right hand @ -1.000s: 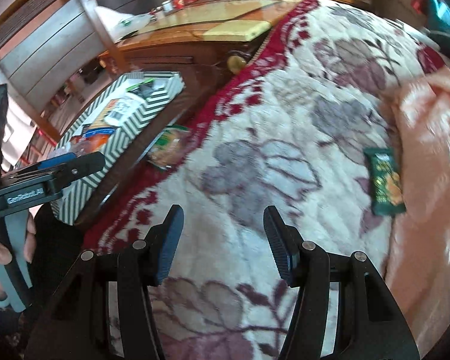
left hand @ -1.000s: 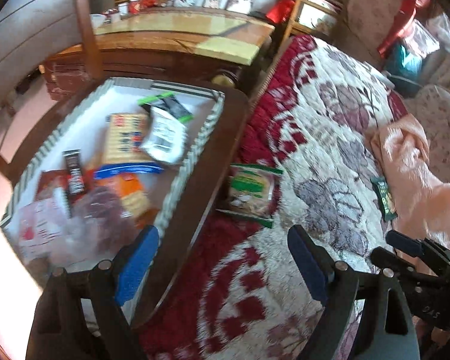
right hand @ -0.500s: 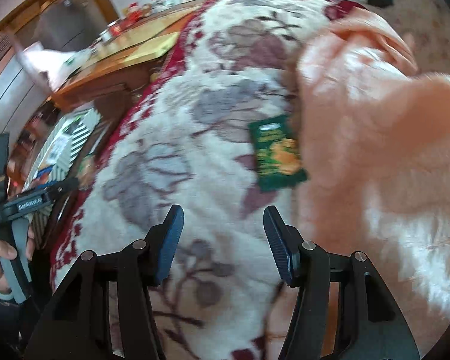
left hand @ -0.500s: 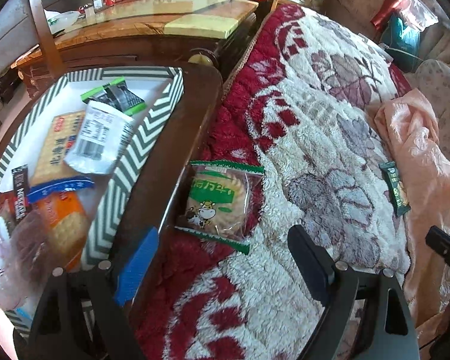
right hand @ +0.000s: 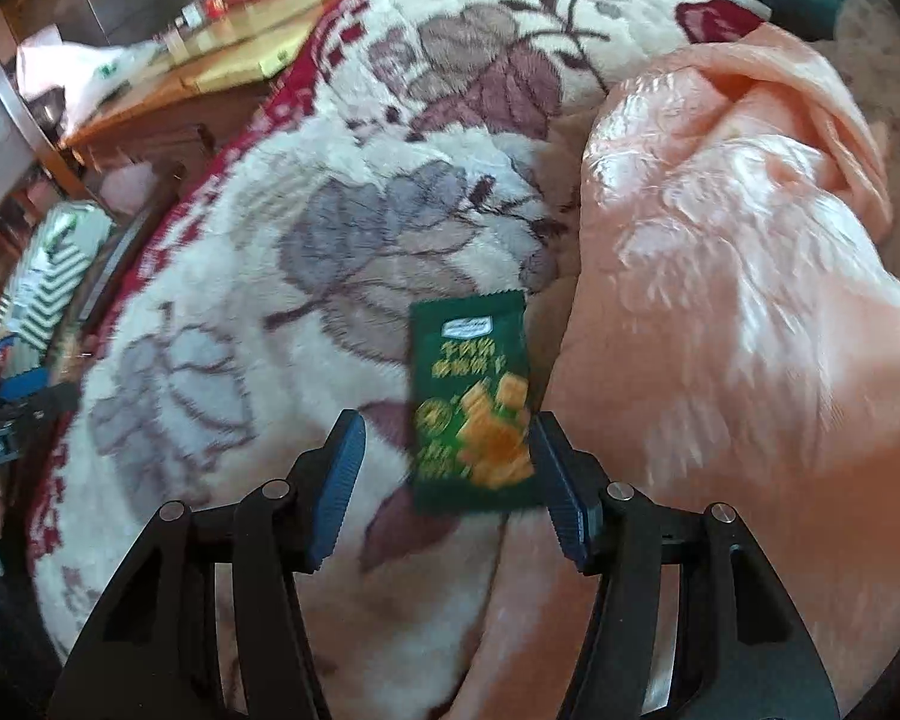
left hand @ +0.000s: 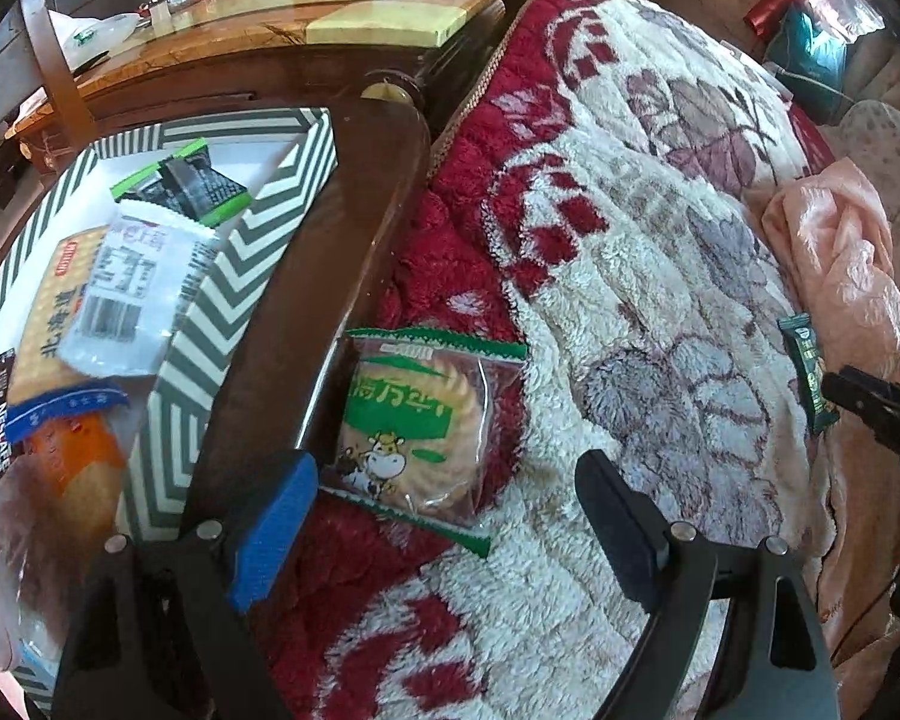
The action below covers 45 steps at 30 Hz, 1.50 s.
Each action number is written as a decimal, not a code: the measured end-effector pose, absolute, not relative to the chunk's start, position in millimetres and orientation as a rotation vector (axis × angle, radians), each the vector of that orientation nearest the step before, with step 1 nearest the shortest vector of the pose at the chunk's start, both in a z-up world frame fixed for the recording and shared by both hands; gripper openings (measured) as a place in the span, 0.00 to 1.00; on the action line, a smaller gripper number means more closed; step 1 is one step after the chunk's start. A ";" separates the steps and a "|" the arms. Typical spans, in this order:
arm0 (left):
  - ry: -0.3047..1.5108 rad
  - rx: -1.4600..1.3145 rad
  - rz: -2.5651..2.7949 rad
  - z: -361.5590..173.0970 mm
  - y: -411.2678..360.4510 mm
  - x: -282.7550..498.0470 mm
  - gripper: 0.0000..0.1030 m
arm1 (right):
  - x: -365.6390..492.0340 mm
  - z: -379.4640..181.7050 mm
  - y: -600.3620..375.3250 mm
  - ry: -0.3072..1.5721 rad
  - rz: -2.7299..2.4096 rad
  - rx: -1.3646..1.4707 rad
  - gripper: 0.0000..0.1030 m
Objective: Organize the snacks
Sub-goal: 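Grasp the green beef cracker packet with the right gripper while the left grasps the green-white cookie packet, then carry the cracker packet and cookie packet over the white tray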
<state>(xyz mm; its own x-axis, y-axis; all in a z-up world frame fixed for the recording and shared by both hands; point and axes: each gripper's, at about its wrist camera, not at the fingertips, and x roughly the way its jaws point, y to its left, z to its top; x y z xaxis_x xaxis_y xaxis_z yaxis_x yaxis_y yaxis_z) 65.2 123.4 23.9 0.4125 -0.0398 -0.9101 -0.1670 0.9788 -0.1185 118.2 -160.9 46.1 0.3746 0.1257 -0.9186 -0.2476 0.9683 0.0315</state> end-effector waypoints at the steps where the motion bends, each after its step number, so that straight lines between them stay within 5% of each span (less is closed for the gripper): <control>1: 1.147 -0.206 0.074 22.7 123.3 66.4 0.87 | 123.4 41.5 -160.2 1.176 0.242 -0.125 0.55; 10: 1.172 -0.182 0.069 15.7 115.0 80.1 0.91 | 147.0 15.7 -169.5 1.217 0.270 -0.053 0.55; 12: 1.174 -0.188 0.055 15.1 113.6 80.4 0.89 | 142.2 17.1 -169.7 1.210 0.271 -0.059 0.46; 17: 1.139 -0.185 -0.006 21.1 111.9 69.0 0.51 | 119.7 21.3 -165.5 1.211 0.279 -0.086 0.41; 38: 1.051 -0.226 -0.088 58.5 103.4 -1.6 0.42 | 12.9 48.1 -97.2 1.162 0.455 -0.024 0.41; 41: 1.042 -0.211 -0.079 62.6 102.9 -6.5 0.27 | 7.7 53.6 -90.5 1.156 0.468 -0.033 0.41; 45: 1.031 -0.196 -0.061 66.4 105.0 -11.8 0.25 | 2.9 61.9 -78.9 1.142 0.485 -0.056 0.41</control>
<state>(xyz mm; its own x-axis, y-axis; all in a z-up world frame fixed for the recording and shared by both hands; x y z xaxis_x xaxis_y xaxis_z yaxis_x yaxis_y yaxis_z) -11.8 105.0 66.4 0.5136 -0.1421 -0.8462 -0.0417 0.9809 -0.1900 2.9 -78.9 61.9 0.3243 0.3416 -0.8821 -0.3977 0.8953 0.2005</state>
